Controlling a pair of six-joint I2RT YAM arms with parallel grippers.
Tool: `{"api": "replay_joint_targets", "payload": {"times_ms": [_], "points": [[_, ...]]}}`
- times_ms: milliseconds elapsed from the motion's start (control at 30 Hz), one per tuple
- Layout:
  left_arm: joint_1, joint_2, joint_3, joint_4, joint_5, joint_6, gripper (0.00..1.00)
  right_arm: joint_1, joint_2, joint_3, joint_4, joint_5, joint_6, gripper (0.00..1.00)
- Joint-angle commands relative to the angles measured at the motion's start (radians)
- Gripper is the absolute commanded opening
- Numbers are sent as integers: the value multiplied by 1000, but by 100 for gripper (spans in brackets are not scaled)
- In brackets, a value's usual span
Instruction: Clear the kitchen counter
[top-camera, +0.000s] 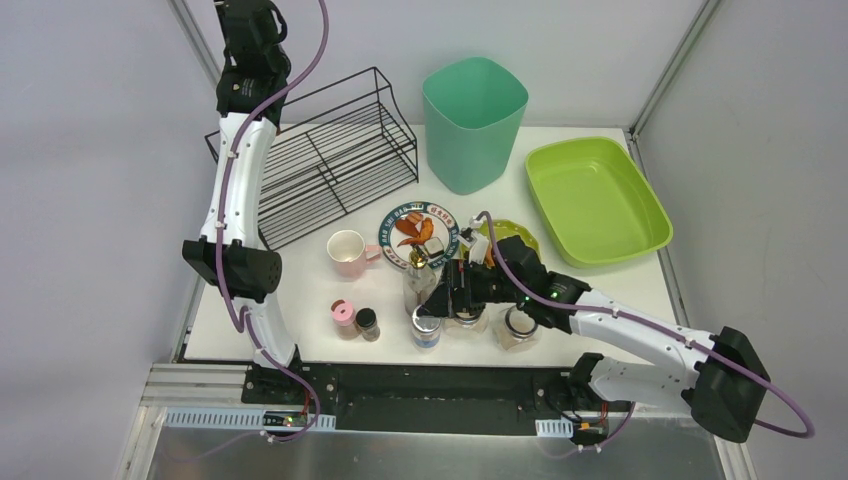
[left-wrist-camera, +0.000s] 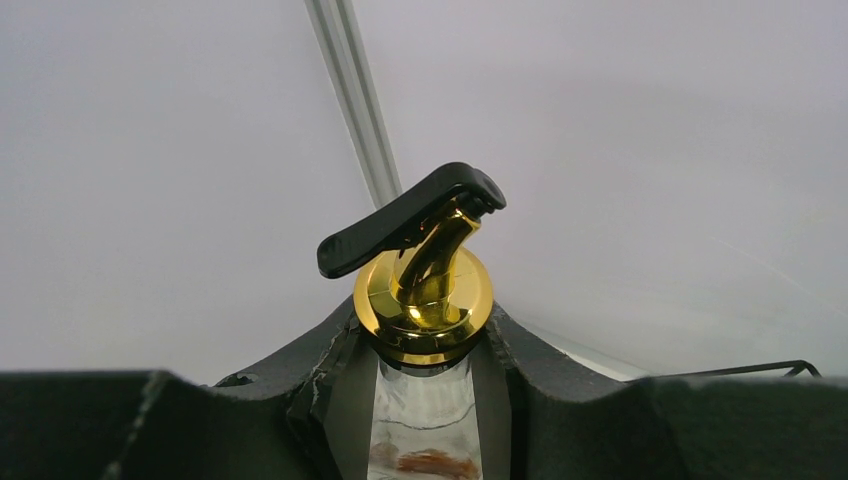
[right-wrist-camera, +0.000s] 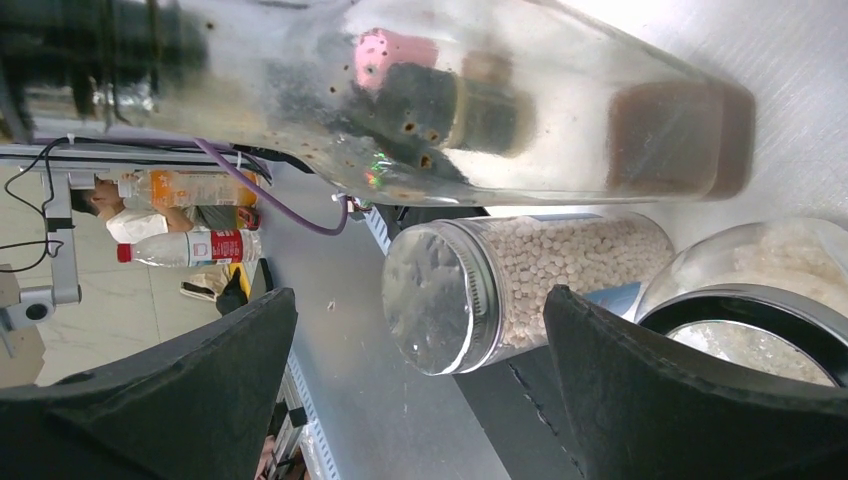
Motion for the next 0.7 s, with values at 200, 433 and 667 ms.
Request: {"api": "replay_joint_targets", "payload": {"times_ms": [200,433,667], "points": [[15,-17,26,145,-23,26,0,17,11,-16,84,-22,13,99],[5,-39,-50,218,-27,16,0,27,19,-34,115,-26,23,99],[-34,-21,-76,303,-52,41,0,30,19,-54,147,-44,35,99]]}}
